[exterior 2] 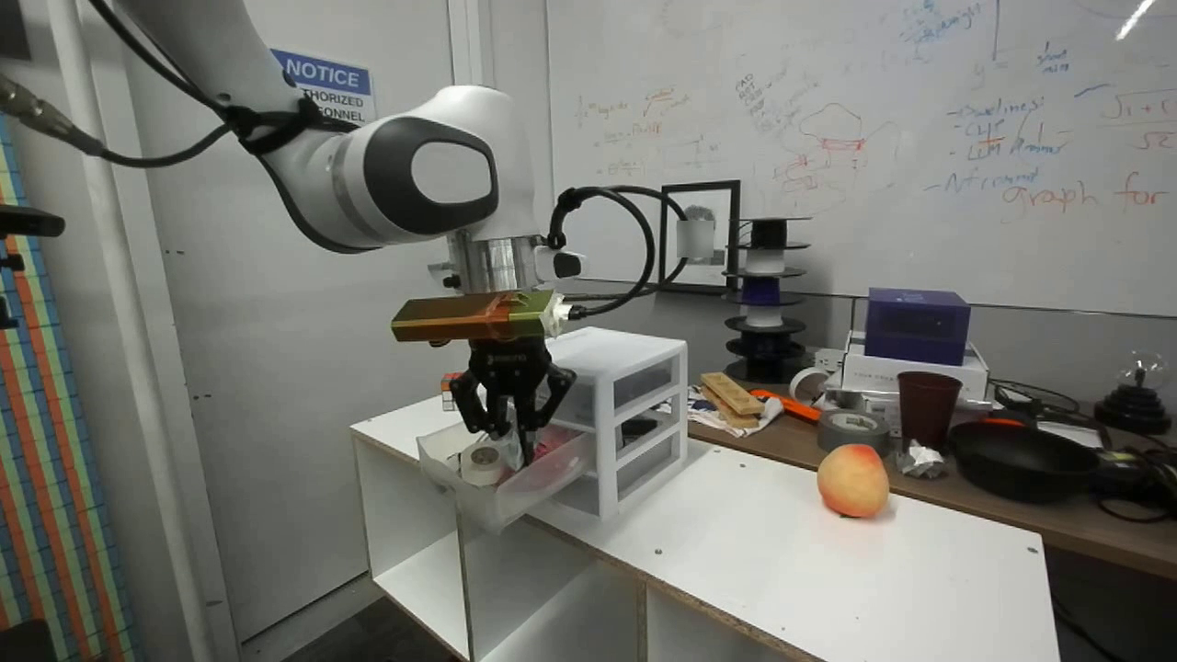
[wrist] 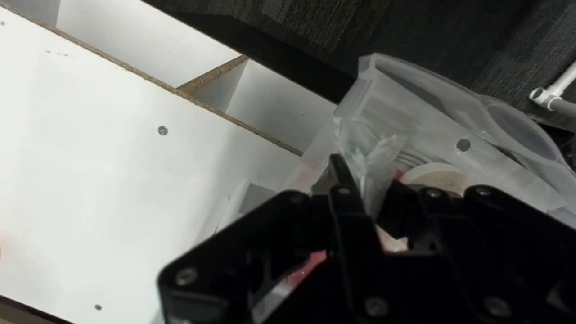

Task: Put the tape and the plastic into the drawer then close the drawer.

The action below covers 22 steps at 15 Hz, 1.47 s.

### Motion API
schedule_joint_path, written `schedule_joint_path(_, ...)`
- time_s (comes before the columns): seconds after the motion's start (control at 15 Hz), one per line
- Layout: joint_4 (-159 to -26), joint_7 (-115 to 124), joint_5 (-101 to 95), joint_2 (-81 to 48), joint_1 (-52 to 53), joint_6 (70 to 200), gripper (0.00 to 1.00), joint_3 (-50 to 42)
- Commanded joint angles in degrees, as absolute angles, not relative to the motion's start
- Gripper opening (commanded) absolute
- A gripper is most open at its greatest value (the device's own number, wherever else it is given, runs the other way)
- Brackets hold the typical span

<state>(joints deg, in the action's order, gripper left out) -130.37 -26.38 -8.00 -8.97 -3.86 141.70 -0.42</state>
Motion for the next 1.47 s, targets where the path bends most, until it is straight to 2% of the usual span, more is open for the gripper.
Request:
schedule_joint_path(0.0, -129.55, -19.58, -11.71, -9.85, -2.14, 140.73, 0.07, -0.62)
schedule_joint_path(0.67, -130.69, -0.41, -25.0, -6.63, 1.54, 138.62, 0.07, -0.95)
schedule_joint_path(1.4, -129.24, -0.08, -24.62, -11.4, 0.8, 140.04, 0.06, -2.2)
